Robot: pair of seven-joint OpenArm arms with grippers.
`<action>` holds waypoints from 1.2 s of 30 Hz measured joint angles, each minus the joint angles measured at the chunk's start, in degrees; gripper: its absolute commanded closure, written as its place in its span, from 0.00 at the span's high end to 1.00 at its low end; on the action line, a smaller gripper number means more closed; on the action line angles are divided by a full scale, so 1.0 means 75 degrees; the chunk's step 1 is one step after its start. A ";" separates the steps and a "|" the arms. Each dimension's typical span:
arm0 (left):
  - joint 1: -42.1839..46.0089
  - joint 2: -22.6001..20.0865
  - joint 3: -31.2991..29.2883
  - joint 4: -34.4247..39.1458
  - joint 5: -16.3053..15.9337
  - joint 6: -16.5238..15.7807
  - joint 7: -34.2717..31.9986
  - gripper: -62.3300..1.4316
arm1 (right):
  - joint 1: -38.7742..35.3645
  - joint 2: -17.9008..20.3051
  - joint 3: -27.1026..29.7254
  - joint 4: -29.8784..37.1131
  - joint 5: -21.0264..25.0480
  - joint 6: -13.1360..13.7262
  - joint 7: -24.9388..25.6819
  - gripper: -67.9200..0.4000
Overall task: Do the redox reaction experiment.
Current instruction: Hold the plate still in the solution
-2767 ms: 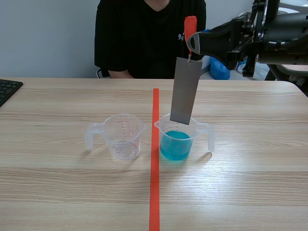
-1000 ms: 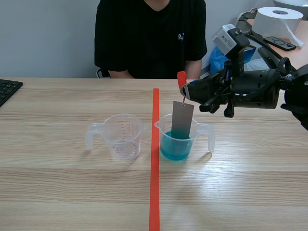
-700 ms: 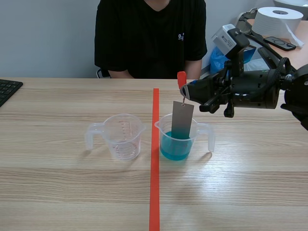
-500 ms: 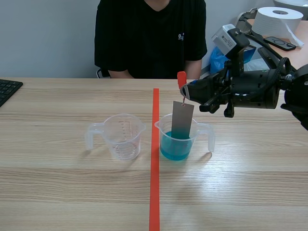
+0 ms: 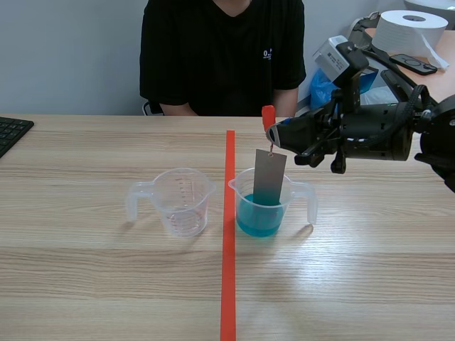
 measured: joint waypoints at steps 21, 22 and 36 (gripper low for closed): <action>0.0000 0.0000 0.0000 0.0000 0.0000 -0.0003 0.0227 0.09 | 0.0000 0.0000 0.0000 0.0009 0.0006 0.0000 -0.0006 0.03; 0.0000 0.0000 0.0000 0.0000 0.0000 -0.0003 0.0221 0.09 | 0.0000 0.0000 0.0000 0.0012 0.0006 0.0000 -0.0009 0.03; 0.0000 0.0000 0.0000 0.0000 0.0000 -0.0006 0.0221 0.09 | -0.0023 0.0131 0.0189 0.0953 0.0557 -0.0003 -0.0752 0.03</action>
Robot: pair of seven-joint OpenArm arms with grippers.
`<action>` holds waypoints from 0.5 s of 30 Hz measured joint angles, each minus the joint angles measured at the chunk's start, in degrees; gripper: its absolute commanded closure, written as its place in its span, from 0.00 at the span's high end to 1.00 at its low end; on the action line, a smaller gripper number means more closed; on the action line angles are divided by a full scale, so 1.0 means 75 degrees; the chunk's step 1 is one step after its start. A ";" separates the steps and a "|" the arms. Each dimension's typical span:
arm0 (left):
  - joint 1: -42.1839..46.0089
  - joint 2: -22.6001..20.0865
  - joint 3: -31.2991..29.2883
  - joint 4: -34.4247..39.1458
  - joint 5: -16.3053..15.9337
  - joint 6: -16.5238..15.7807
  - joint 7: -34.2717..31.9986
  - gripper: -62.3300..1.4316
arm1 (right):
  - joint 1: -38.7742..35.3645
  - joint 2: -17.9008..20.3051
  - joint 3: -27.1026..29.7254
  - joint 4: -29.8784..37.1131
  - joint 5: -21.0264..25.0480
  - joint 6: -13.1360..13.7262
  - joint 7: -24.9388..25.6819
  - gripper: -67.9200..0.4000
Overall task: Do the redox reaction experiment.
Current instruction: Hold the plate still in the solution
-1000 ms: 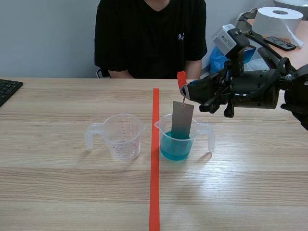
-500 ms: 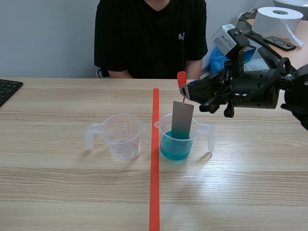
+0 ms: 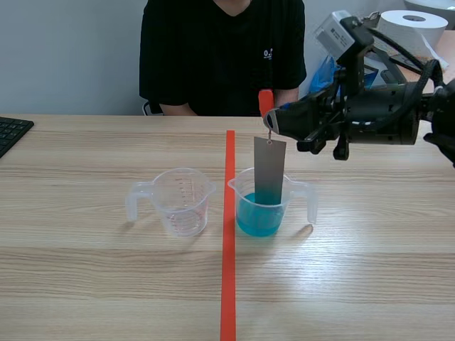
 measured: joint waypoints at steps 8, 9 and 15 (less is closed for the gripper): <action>0.0000 0.0000 0.0000 0.0000 0.0000 0.0000 0.0000 0.09 | 0.0000 0.0003 0.0536 0.0664 0.0507 0.0000 -0.0734 0.03; 0.0000 0.0000 0.0000 0.0000 0.0000 0.0000 0.0000 0.09 | -0.0003 0.0000 0.0589 0.0749 0.0609 0.0000 -0.0796 0.03; 0.0000 0.0000 0.0000 0.0000 0.0000 0.0000 0.0000 0.09 | 0.0000 0.0000 0.0944 0.1346 0.1072 0.0003 -0.1335 0.03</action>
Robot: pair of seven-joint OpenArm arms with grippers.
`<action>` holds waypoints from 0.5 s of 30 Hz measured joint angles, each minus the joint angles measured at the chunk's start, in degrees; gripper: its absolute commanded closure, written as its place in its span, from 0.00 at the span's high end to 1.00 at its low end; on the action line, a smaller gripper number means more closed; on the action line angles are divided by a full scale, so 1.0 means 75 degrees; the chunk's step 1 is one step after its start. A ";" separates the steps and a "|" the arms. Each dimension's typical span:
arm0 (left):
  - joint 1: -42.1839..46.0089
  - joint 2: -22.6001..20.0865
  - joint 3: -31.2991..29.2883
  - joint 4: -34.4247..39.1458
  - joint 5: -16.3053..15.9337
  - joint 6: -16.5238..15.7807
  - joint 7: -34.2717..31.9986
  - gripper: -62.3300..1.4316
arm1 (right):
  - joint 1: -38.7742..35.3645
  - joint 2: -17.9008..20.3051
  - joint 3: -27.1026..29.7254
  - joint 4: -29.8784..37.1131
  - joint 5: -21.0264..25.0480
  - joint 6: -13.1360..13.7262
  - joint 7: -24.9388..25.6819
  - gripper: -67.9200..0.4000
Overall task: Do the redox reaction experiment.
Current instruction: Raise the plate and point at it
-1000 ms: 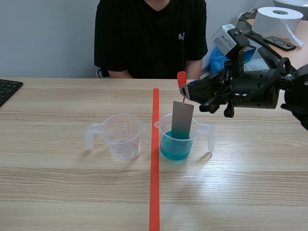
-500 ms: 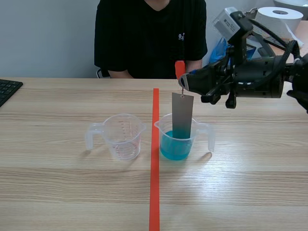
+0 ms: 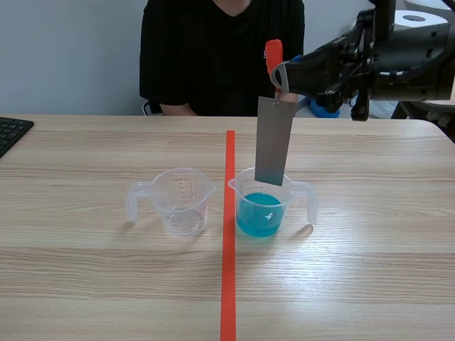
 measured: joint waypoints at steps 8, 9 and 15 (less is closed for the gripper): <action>0.0000 0.0000 0.0000 0.0000 0.0000 0.0000 -0.0003 0.09 | 0.0000 0.0003 0.0291 0.0603 0.0632 0.0020 -0.0699 0.03; 0.0000 0.0000 0.0000 0.0000 0.0000 0.0000 -0.0003 0.09 | 0.0000 0.0000 0.0321 0.0679 0.0662 0.0020 -0.0708 0.03; 0.0000 0.0000 0.0000 0.0000 0.0000 0.0000 -0.0003 0.09 | 0.0000 0.0000 0.0472 0.1090 0.1087 0.0020 -0.1096 0.03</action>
